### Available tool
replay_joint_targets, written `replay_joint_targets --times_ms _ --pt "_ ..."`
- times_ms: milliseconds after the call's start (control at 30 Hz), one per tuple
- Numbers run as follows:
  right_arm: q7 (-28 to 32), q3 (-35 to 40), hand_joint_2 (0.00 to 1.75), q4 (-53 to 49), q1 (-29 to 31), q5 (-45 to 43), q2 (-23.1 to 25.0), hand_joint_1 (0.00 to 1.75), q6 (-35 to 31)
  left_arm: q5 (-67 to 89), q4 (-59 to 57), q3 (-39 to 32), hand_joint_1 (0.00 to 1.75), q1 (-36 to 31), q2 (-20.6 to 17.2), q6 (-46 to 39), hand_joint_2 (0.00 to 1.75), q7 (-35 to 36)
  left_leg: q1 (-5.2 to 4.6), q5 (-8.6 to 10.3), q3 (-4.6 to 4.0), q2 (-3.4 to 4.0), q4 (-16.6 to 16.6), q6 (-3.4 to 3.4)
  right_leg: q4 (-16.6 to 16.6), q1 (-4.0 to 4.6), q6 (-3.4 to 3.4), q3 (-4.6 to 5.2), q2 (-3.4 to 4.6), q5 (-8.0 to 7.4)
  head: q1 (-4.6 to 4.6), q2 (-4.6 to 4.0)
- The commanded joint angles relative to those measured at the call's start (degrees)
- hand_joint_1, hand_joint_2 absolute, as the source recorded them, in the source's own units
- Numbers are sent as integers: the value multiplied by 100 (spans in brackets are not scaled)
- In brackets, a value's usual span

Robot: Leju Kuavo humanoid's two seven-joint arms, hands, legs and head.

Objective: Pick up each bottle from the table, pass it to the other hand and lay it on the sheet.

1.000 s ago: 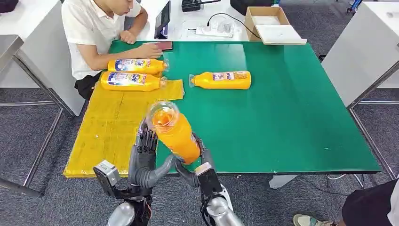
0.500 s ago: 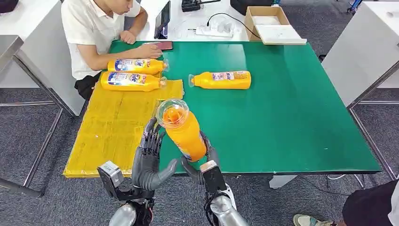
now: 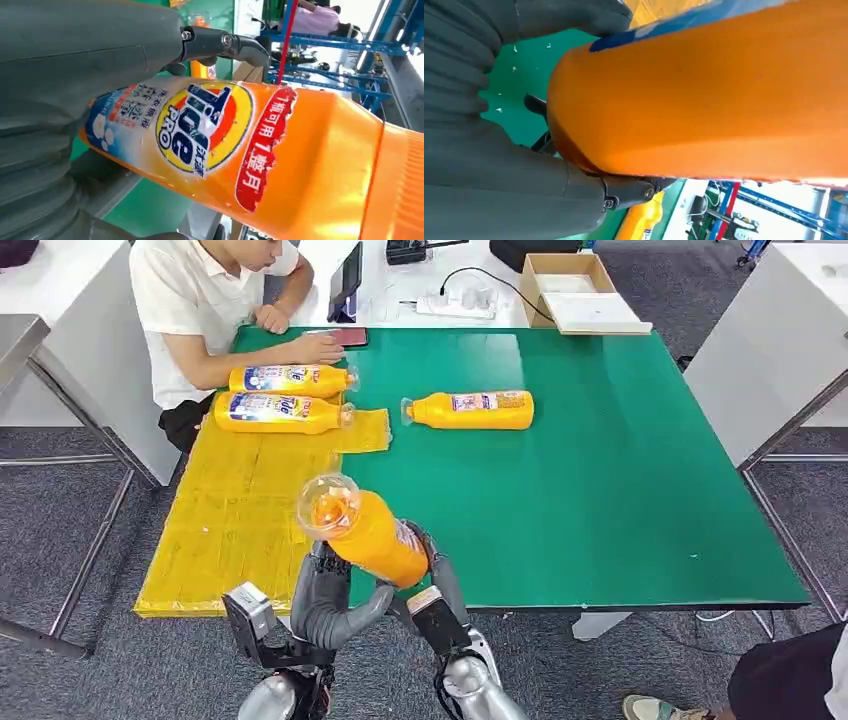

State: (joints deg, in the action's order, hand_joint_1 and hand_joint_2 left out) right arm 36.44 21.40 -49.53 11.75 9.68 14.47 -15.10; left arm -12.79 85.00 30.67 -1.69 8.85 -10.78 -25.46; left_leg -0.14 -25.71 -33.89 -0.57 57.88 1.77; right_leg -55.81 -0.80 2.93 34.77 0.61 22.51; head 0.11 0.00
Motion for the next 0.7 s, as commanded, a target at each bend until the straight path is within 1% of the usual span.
replay_joint_targets --times_ms 33,100,133,300,333,433,467,500,600,700 --pt "-14 180 175 435 255 -2 -140 175 -23 -15 -323 155 0 -199 -162 1 175 21 2 -5 25 0 -7 -9 5 4 -10 -26 -9 8 0 0" --pt "-67 281 175 499 290 151 -160 175 -42 -17 -331 144 0 -212 -154 2 175 21 -1 -1 12 1 -6 -4 3 -1 -5 -11 -4 2 0 0" --pt "-91 346 175 541 306 237 -167 175 -51 -14 -345 144 0 -227 -148 2 175 23 1 -5 25 3 -7 -8 5 3 -10 -25 -5 7 0 -2" --pt "-243 811 175 799 392 866 -161 175 -166 42 -375 121 0 -281 -121 -18 175 39 1 -1 12 2 -6 -5 5 1 -6 -12 -2 2 0 0" --pt "-293 915 175 844 398 1005 -171 175 -186 42 -369 108 0 -282 -113 -18 175 39 4 -5 26 6 -9 -9 8 5 -10 -25 -2 5 0 0" --pt "-378 1171 175 987 415 1353 -192 175 -245 57 -388 67 0 -319 -89 -14 175 40 4 -6 25 4 -7 -10 7 6 -11 -26 -5 6 -2 0" --pt "-384 1231 175 1024 420 1439 -192 175 -277 59 -409 51 0 -335 -85 -9 175 53 2 -2 19 -1 -7 -7 6 3 -8 -20 -7 5 0 -2" --pt "-384 1271 175 1047 421 1487 -181 175 -296 10 -443 16 0 -356 -71 24 175 134 4 -6 32 1 -10 -11 7 6 -12 -32 -9 9 -2 0" --pt "-429 1395 175 1113 437 1621 -146 175 -314 -147 -548 -48 0 -400 -44 152 175 282 1 -2 15 0 -6 -5 4 2 -6 -14 -6 4 0 0" --pt "-470 1492 175 1157 458 1739 -121 175 -357 -109 -685 -16 0 -458 -31 169 175 335 4 -5 28 -6 -8 -10 7 6 -11 -30 -15 10 0 -2"
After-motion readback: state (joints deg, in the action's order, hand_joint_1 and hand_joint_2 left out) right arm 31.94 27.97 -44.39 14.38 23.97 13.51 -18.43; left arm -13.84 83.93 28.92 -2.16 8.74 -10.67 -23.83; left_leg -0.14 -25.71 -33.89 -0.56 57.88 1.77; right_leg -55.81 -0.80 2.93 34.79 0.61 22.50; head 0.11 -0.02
